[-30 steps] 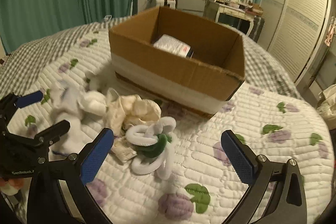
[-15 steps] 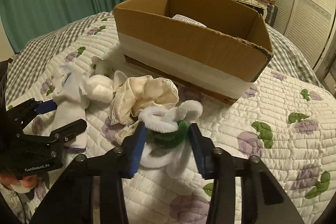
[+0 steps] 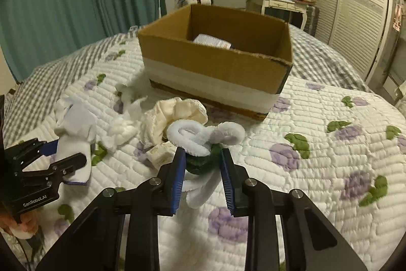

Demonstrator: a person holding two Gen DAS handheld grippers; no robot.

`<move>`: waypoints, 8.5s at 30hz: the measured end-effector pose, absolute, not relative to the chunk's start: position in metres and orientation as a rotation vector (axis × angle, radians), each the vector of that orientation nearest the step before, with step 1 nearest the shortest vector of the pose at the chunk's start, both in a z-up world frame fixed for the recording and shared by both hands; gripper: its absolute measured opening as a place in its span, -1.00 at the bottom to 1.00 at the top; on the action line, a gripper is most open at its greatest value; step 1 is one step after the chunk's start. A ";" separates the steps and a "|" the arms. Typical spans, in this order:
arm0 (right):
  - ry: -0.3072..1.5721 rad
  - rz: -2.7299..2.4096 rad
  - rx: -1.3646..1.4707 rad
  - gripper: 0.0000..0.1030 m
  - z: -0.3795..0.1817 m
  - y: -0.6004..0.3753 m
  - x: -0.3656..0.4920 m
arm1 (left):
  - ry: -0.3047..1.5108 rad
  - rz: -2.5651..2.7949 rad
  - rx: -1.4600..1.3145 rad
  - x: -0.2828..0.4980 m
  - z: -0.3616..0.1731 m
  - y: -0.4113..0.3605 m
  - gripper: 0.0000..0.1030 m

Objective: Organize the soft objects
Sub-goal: 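Grasp the white sock bundle with the right tool while the left grasps a white sock, then carry both socks over the cardboard box and open both tools to release them, then grasp the lace-trimmed white sock with the right tool while the left grasps a white cotton bundle, then carry both items over the cardboard box and open both tools to release them, then grasp the cream lace cloth with the right tool while the left grasps a white sock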

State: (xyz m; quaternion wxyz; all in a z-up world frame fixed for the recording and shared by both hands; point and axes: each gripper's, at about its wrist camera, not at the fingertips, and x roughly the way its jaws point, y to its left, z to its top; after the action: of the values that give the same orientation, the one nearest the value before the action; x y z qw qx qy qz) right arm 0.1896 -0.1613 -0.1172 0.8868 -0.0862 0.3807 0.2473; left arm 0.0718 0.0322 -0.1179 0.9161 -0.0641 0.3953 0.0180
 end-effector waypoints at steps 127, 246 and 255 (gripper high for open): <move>0.880 0.678 -0.317 -0.39 -0.161 -0.123 0.221 | 0.829 -0.076 -0.011 0.146 -0.152 0.005 0.15; 0.372 0.446 -0.208 1.00 0.079 -0.145 0.091 | 0.308 0.075 0.005 0.041 0.059 0.048 0.83; 0.560 0.464 -0.226 1.00 -0.034 -0.111 0.160 | 0.499 0.087 -0.022 0.095 -0.036 0.065 0.83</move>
State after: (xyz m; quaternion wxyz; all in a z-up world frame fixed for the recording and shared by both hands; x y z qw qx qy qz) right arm 0.1600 -0.1109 -0.0345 0.9283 -0.1103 0.2734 0.2266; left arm 0.0952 0.0654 -0.0357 0.9681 -0.0109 0.2466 0.0429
